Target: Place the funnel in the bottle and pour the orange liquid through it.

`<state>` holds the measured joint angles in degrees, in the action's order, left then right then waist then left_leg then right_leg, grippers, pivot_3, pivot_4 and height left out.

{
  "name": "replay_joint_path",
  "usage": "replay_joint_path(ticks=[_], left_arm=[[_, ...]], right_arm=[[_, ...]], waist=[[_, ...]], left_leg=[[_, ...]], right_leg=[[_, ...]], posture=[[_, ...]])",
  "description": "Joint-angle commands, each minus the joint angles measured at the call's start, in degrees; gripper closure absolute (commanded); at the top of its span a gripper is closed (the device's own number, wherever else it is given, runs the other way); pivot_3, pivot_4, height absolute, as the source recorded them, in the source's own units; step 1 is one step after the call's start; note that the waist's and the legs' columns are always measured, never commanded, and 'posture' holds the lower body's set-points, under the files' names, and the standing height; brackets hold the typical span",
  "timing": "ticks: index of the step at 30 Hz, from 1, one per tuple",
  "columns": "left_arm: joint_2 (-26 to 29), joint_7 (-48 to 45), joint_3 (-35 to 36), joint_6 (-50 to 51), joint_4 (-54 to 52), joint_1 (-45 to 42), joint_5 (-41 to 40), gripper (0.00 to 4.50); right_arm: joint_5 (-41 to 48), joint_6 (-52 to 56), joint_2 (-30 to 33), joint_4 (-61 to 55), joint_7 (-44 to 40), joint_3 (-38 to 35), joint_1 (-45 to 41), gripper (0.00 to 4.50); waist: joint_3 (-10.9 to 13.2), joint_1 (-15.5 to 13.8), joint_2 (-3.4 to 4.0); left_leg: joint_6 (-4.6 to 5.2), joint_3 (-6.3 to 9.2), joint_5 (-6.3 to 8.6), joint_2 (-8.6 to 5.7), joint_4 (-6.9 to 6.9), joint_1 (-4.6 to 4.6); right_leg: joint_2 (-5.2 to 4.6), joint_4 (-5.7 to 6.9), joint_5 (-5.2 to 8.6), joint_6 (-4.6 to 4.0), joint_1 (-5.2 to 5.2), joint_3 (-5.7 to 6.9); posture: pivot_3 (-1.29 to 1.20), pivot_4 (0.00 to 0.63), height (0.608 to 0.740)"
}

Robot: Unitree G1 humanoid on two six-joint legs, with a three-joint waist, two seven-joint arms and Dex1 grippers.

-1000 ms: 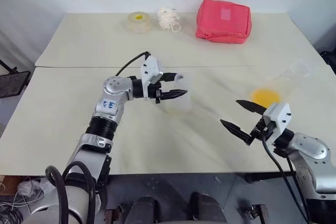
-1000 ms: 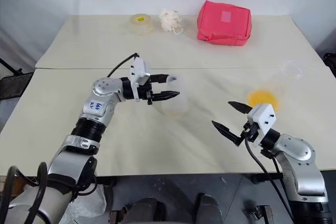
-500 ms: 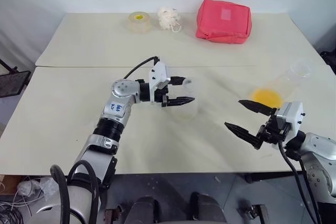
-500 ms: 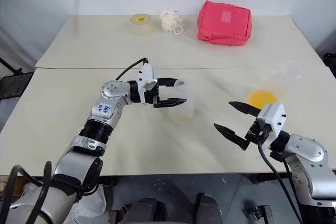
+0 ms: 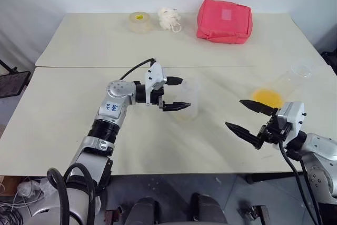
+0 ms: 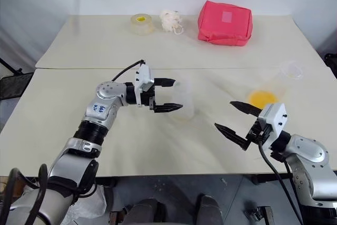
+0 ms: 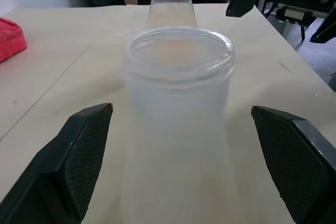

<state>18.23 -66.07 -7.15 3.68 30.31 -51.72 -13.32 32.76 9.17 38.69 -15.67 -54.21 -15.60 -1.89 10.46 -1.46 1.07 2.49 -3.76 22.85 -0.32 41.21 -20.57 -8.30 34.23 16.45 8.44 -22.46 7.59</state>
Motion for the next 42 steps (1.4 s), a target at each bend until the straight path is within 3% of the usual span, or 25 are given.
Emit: replay_joint_path(ticks=[1,12,16,21,25,31,35,42], left_arm=[[2.63,-0.95,1.82,1.43,-3.53,-0.99,-1.13,0.01],[8.72,-2.59,4.72,6.08,-6.92,-1.51,-2.63,0.01],[13.54,-0.16,9.10,10.38,-12.76,1.48,-4.61,0.01],[20.55,8.16,18.42,16.26,-24.34,11.72,-6.23,0.01],[22.16,14.65,25.57,21.01,-35.48,22.64,-8.28,0.01],[19.25,25.18,37.85,26.15,-51.66,41.49,-10.33,0.01],[13.57,34.11,44.65,30.46,-62.81,53.28,-10.52,0.01],[7.54,46.77,46.03,36.41,-73.42,60.78,-8.32,0.01]], right_arm=[[0.88,-0.08,1.12,-1.62,-0.29,-1.85,-0.61,0.00],[0.83,0.31,2.20,0.13,-2.06,-1.21,-2.39,0.00],[1.12,0.74,2.67,1.33,-4.54,-0.31,-4.41,0.00],[0.56,1.04,2.80,5.30,-8.45,2.17,-8.55,0.00],[0.22,1.23,2.43,8.06,-10.27,4.05,-11.53,0.00],[0.64,1.55,1.68,11.67,-13.52,7.06,-15.66,0.00],[2.68,1.65,2.29,13.78,-21.33,8.79,-17.96,0.00],[1.46,-0.09,3.30,16.44,-30.56,11.37,-20.36,0.00]], waist=[[0.00,0.05,0.00],[0.00,0.06,0.00],[0.01,0.29,-0.01],[0.01,1.34,-0.01],[0.03,1.40,-0.04],[0.08,1.26,-0.13],[0.09,1.42,-0.14],[0.09,0.25,-0.15]], left_leg=[[0.00,0.00,0.00,0.00,0.00,0.00],[0.00,0.06,0.00,0.01,0.01,0.00],[0.00,0.11,0.00,0.02,0.01,0.01],[-0.01,0.17,0.00,0.08,-0.07,0.11],[0.00,0.26,0.00,0.21,-0.08,0.14],[0.00,0.51,0.01,0.14,0.02,0.11],[-0.01,0.57,0.01,0.16,0.02,0.12],[-0.02,0.60,0.01,0.15,0.13,0.17]], right_leg=[[0.00,0.00,0.00,0.00,0.00,0.00],[0.00,0.02,0.00,0.00,0.00,0.00],[0.00,0.04,0.00,0.00,-0.02,-0.02],[-0.01,0.19,0.00,0.00,-0.07,-0.03],[-0.18,0.29,0.00,0.00,-0.07,-0.04],[-0.27,0.35,0.00,0.00,0.01,-0.06],[-0.27,0.34,0.00,0.00,0.06,-0.06],[-0.27,0.19,0.00,-0.01,0.23,-0.14]], posture=[[0.00,0.150,0.740],[0.00,0.150,0.740],[0.00,0.150,0.740],[0.00,0.150,0.740],[0.00,0.150,0.740],[0.00,0.150,0.740],[0.00,0.150,0.740],[0.00,0.150,0.740]])
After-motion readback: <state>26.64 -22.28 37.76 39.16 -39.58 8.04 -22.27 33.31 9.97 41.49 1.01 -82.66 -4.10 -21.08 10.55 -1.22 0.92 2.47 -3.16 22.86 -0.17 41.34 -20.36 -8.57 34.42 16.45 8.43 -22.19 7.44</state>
